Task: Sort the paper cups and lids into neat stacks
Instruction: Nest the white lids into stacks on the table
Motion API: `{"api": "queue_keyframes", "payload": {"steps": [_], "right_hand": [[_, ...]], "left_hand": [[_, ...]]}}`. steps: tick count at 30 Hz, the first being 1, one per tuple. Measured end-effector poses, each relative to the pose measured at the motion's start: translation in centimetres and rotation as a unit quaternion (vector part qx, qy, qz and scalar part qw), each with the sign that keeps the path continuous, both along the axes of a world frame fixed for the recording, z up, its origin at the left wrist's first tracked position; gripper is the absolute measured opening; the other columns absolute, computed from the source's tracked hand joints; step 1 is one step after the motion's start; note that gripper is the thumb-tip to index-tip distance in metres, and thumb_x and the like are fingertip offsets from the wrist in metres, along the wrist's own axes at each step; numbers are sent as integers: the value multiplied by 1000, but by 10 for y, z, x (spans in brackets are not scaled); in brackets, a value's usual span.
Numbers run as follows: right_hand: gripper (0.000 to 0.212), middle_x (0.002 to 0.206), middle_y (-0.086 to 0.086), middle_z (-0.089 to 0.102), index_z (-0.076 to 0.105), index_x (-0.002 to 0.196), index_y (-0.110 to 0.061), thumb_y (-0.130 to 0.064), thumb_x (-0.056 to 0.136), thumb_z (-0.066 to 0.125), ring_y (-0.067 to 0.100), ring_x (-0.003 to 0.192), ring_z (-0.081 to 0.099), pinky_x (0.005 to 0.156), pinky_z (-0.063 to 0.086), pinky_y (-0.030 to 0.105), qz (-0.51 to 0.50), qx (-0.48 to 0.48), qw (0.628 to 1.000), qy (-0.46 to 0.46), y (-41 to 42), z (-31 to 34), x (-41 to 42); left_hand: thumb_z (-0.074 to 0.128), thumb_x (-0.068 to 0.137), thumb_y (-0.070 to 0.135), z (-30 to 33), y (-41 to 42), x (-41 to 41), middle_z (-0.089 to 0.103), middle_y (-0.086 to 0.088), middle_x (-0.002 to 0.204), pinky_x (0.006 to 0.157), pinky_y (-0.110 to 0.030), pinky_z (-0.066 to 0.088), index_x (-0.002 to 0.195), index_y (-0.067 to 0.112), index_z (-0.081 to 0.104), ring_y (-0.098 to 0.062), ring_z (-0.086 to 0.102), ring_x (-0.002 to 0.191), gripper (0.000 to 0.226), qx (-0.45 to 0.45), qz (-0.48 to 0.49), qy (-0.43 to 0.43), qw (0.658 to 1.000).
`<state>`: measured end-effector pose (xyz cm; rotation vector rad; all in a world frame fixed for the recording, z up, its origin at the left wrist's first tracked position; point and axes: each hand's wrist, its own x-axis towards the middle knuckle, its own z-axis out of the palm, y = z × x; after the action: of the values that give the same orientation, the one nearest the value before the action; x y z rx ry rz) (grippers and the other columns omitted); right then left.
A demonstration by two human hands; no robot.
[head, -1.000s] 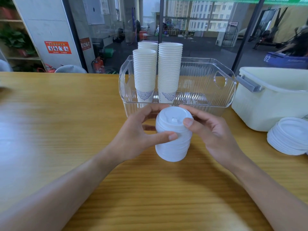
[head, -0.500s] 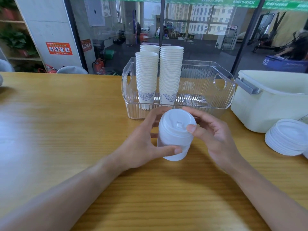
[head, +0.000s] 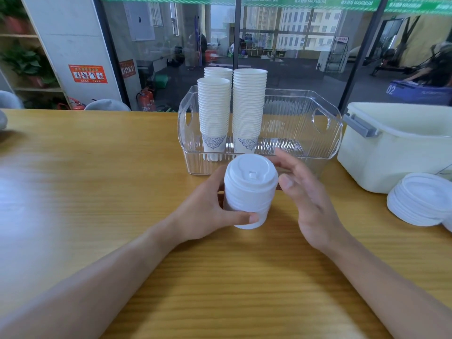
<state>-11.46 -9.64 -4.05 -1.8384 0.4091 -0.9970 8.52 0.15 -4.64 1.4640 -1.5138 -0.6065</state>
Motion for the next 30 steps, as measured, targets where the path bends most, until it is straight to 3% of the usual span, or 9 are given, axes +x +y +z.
{"api": "queue_keyframes", "payload": {"steps": [4, 6, 9, 13, 18, 22, 25, 28, 30], "right_hand": [[70, 137, -15, 61, 45, 151, -32, -65, 90, 54, 8, 128, 60, 110, 47, 42, -16, 6, 997, 69, -3, -5, -2], [66, 132, -19, 64, 49, 147, -36, -68, 89, 54, 5, 126, 61, 110, 47, 45, -19, 11, 995, 101, -4, -7, -3], [54, 123, -20, 69, 56, 138, -34, -62, 93, 63, 0, 120, 62, 109, 48, 38, -20, 16, 991, 135, -3, -8, -4], [53, 119, -19, 70, 54, 140, -33, -57, 93, 63, -1, 117, 63, 103, 47, 25, -22, 22, 988, 150, -3, -8, -4], [58, 119, -17, 71, 52, 141, -34, -58, 89, 61, -1, 116, 64, 100, 46, 22, -19, 18, 987, 158, -5, -9, -4], [55, 118, -15, 71, 55, 137, -36, -59, 87, 61, 0, 114, 65, 100, 48, 22, -20, 13, 986, 162, -5, -8, -5], [40, 115, -14, 73, 61, 130, -33, -47, 93, 67, -1, 110, 65, 96, 49, 17, -22, 9, 986, 165, -5, -7, -5], [25, 112, -13, 73, 68, 122, -27, -31, 97, 70, -4, 105, 65, 93, 47, 12, -27, -9, 985, 170, -6, -8, -6], [23, 112, -13, 73, 69, 120, -26, -27, 97, 71, -4, 104, 65, 91, 46, 10, -30, -13, 985, 169, -6, -7, -6]], "left_hand": [[96, 71, 22, 4, 2, 20, 67, 20, 130, 105, -27, 51, 144, 38, 46, 0, 61, 124, 91, 7, 37, 12, 999], [96, 71, 21, 7, 5, 33, 68, 19, 128, 102, -23, 52, 144, 38, 46, 0, 62, 122, 90, 14, 47, 9, 999], [95, 71, 18, 10, 9, 45, 70, 17, 127, 100, -22, 53, 146, 31, 46, -1, 64, 121, 90, 29, 52, 9, 998], [93, 70, 22, 10, 14, 56, 71, 16, 125, 98, -23, 55, 141, 29, 51, -2, 65, 119, 83, 36, 64, 18, 997], [90, 67, 36, 9, 20, 63, 71, 24, 119, 94, -18, 53, 132, 35, 56, 2, 66, 114, 73, 45, 92, 13, 995], [96, 63, 46, 7, 21, 70, 71, 20, 122, 96, -22, 53, 135, 32, 55, 0, 65, 117, 84, 43, 109, 21, 993], [90, 58, 58, 11, 23, 72, 69, 13, 127, 96, -25, 54, 136, 28, 55, 1, 61, 123, 91, 18, 124, 14, 992], [78, 65, 66, 17, 26, 67, 69, 22, 122, 89, -17, 52, 125, 35, 59, 8, 60, 118, 70, -37, 165, 3, 986], [75, 72, 64, 19, 26, 64, 68, 19, 124, 97, -27, 52, 128, 33, 59, 2, 60, 122, 65, -89, 197, -8, 976]]}}
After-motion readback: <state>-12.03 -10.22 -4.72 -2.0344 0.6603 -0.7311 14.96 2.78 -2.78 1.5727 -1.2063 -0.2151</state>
